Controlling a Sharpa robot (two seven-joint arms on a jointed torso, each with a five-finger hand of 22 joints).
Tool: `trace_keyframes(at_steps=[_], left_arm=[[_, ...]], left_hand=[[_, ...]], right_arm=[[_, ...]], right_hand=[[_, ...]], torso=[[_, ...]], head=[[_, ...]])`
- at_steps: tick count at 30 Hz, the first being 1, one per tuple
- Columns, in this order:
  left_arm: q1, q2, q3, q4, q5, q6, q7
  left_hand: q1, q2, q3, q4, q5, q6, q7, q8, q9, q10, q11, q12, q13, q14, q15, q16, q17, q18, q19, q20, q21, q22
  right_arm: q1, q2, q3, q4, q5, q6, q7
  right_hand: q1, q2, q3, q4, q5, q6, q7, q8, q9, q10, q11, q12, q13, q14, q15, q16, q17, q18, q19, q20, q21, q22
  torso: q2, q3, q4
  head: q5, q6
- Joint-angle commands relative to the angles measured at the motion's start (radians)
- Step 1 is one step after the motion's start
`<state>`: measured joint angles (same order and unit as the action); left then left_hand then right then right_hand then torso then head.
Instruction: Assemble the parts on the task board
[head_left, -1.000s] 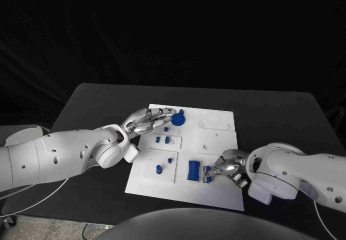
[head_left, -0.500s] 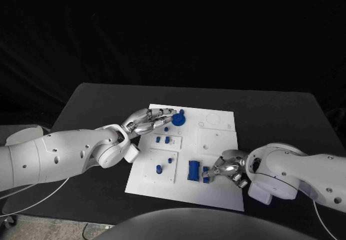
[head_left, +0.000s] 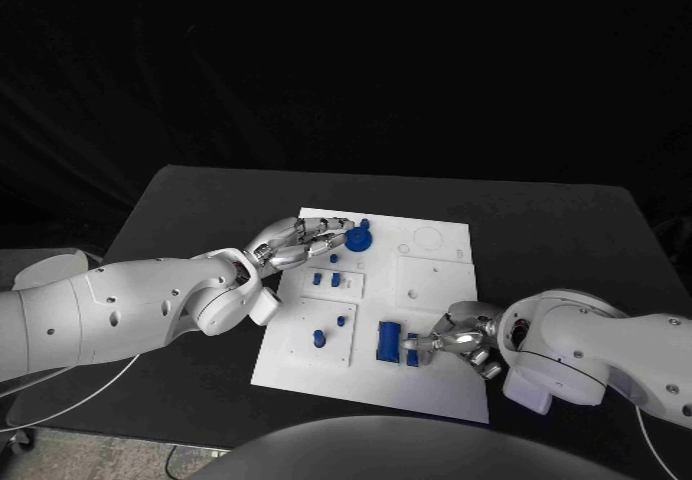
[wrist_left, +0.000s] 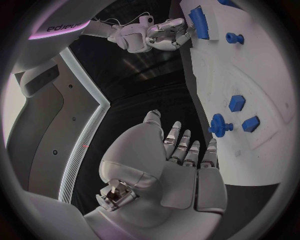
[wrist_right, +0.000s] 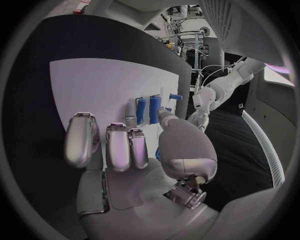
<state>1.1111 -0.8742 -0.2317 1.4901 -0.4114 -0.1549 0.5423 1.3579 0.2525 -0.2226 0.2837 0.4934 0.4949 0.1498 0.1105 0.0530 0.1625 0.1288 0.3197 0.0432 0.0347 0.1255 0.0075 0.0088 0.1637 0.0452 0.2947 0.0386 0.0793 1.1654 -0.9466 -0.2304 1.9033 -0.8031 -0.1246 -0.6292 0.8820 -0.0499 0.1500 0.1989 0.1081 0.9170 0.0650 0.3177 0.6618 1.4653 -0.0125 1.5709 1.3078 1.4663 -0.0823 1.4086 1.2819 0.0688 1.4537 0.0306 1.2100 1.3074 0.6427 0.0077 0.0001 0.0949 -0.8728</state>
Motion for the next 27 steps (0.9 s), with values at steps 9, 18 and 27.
trace_keyframes(at_steps=[9, 18, 27], left_arm=[[-0.001, -0.002, 0.000, 0.000, 0.001, 0.022, 0.006], [-0.002, 0.001, 0.000, -0.002, 0.001, 0.024, 0.005], [-0.002, -0.002, 0.000, -0.001, 0.001, 0.025, 0.001]], left_hand=[[0.016, 0.000, 0.009, -0.003, 0.010, 0.001, 0.005, 0.003, 0.001, 0.002, 0.007, 0.005, 0.001, -0.001, 0.008, 0.007, 0.002, 0.012, 0.008, -0.002, 0.007, 0.002], [0.026, 0.000, 0.014, -0.006, 0.020, 0.003, 0.006, 0.004, 0.001, 0.003, 0.008, 0.005, 0.001, 0.000, 0.009, 0.007, 0.002, 0.011, 0.009, -0.002, 0.008, 0.003], [0.029, 0.000, 0.015, -0.006, 0.022, 0.004, 0.005, 0.004, 0.001, 0.003, 0.008, 0.005, 0.002, 0.000, 0.009, 0.007, 0.002, 0.011, 0.010, -0.002, 0.008, 0.004]], right_arm=[[-0.008, -0.066, 0.000, 0.043, -0.152, 0.078, 0.017], [-0.015, -0.068, 0.000, 0.048, -0.222, 0.099, 0.015], [-0.024, -0.043, 0.000, 0.036, -0.236, 0.106, 0.008]], right_hand=[[0.163, 0.004, -0.041, -0.065, 0.019, 0.003, -0.009, 0.074, 0.023, 0.106, -0.005, 0.000, 0.263, 0.048, 0.001, -0.009, -0.020, 0.015, -0.018, -0.001, -0.050, 0.150], [0.193, 0.024, -0.145, -0.032, 0.002, -0.024, -0.063, 0.419, 0.333, 0.106, -0.055, 0.000, 0.263, 0.050, -0.037, -0.013, -0.022, 0.013, -0.009, -0.033, -0.041, 0.154], [0.201, 0.038, -0.195, 0.001, -0.049, 0.134, -0.089, 0.691, 0.559, 0.106, -0.073, 0.000, 0.263, 0.054, -0.052, -0.005, -0.007, 0.011, -0.004, -0.048, -0.033, 0.157]], torso=[[0.000, -0.0001, -0.0010], [0.000, 0.0001, 0.0006], [0.001, -0.0004, 0.0003]], head=[[-0.005, 0.000], [-0.002, 0.000], [-0.008, 0.000]])
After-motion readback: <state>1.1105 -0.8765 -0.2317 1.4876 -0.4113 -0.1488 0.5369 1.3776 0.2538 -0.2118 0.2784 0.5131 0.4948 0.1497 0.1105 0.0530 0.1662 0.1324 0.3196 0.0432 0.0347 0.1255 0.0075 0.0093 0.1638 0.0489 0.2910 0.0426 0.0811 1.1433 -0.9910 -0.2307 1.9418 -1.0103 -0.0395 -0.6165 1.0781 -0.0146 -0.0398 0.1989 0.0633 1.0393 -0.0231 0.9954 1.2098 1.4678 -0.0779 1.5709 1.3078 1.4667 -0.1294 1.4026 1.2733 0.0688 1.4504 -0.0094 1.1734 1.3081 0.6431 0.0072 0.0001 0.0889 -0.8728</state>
